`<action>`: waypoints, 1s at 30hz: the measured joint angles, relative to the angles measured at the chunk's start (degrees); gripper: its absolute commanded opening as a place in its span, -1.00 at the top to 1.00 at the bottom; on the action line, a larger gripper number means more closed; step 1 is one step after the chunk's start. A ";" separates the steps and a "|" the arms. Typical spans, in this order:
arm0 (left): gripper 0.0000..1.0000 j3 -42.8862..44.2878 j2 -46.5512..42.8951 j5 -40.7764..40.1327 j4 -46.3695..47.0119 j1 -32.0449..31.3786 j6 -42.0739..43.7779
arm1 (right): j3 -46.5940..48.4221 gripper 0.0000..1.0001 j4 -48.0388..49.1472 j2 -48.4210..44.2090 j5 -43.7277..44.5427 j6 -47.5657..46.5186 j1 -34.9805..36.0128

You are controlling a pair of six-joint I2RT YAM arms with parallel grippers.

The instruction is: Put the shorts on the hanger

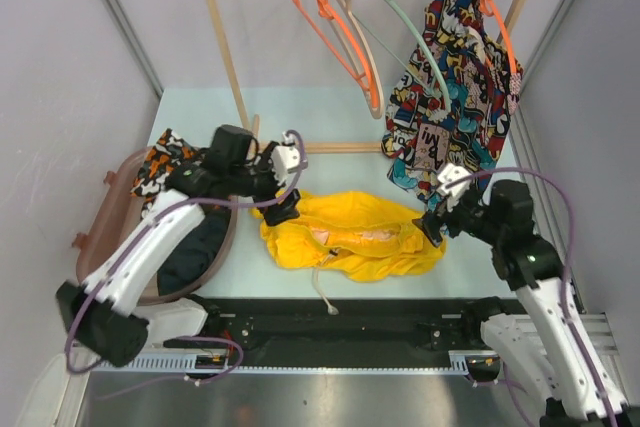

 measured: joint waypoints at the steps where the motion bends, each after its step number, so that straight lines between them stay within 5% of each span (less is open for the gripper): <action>1: -0.99 1.07 -2.43 0.37 -0.24 0.00 0.00 | 2.38 -0.90 -1.79 -1.79 -0.09 -0.02 0.00; 11: -1.00 6.64 -16.70 4.39 -0.09 0.00 -4.13 | 24.68 -0.93 -15.96 -0.46 -0.22 5.09 0.00; 20: -1.00 10.10 -14.60 3.21 3.48 1.60 -9.14 | 51.04 -0.93 -8.35 21.44 3.21 12.81 -0.85; 30: -1.00 8.96 -16.83 2.29 5.88 2.54 -11.58 | 62.31 -0.79 -1.62 38.86 9.18 13.33 -2.38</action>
